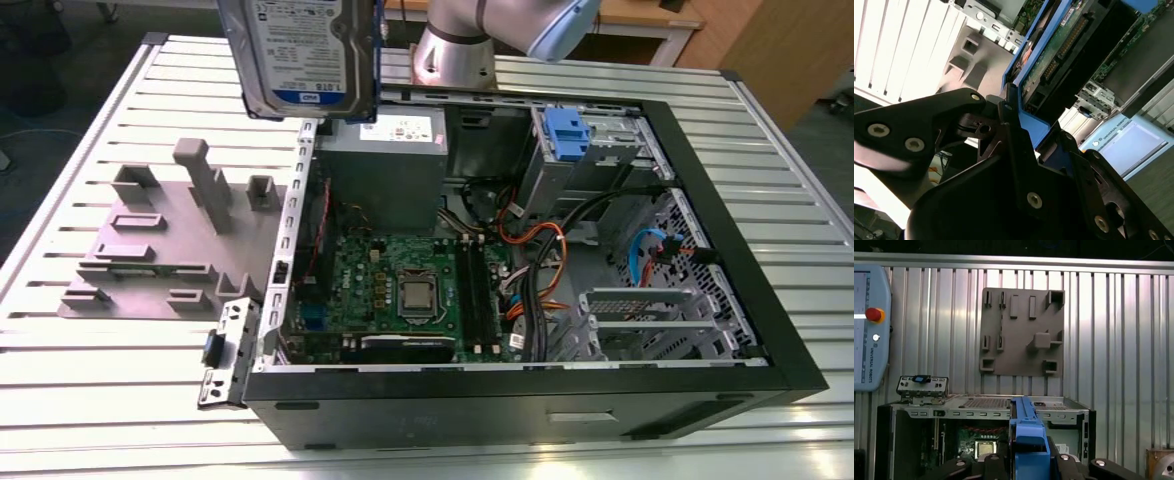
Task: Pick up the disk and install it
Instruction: 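Pick up the disk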
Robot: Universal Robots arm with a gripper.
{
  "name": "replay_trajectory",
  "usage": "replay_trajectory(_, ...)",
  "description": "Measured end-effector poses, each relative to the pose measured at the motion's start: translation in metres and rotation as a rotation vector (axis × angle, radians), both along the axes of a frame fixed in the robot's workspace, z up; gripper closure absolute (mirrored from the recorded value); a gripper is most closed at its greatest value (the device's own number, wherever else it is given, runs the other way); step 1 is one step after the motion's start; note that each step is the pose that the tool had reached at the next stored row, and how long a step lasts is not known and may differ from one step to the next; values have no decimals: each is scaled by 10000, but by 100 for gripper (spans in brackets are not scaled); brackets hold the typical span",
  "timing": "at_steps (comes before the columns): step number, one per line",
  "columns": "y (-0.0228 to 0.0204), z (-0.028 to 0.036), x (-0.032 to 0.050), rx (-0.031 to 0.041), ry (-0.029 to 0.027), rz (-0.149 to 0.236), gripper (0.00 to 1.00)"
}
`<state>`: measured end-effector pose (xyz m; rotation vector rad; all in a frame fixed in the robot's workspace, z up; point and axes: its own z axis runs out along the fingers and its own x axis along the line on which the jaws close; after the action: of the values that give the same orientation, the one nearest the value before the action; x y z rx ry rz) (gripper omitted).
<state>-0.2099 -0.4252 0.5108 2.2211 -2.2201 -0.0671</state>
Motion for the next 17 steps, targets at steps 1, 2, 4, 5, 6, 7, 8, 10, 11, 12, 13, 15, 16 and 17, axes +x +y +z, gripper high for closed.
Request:
replay_trajectory(1, -1, -2, 44, -1, 3, 0, 64)
replay_trajectory(2, -1, -5, 89, -1, 5, -1, 64)
replay_trajectory(4, -1, -10, 179, -1, 6, 1, 64)
replay_trajectory(5, -1, -13, 224, -1, 7, 0, 64)
replay_trajectory(6, -1, -16, 269, -1, 6, 0, 64)
replay_trajectory(7, -1, -20, 317, 0, 6, -1, 64)
replay_trajectory(8, -1, -22, 362, 0, 6, 0, 64)
replay_trajectory(10, -1, -28, 451, -1, 6, -1, 64)
replay_trajectory(11, -2, -30, 496, -2, 6, 0, 64)
replay_trajectory(12, -3, -33, 536, -2, 6, 0, 64)
replay_trajectory(13, -10, -37, 559, -1, 6, 0, 64)
replay_trajectory(15, -40, -47, 575, -1, 6, -1, 64)
replay_trajectory(16, -58, -53, 580, -3, 7, -1, 64)
replay_trajectory(17, -77, -59, 583, -1, 6, -2, 64)
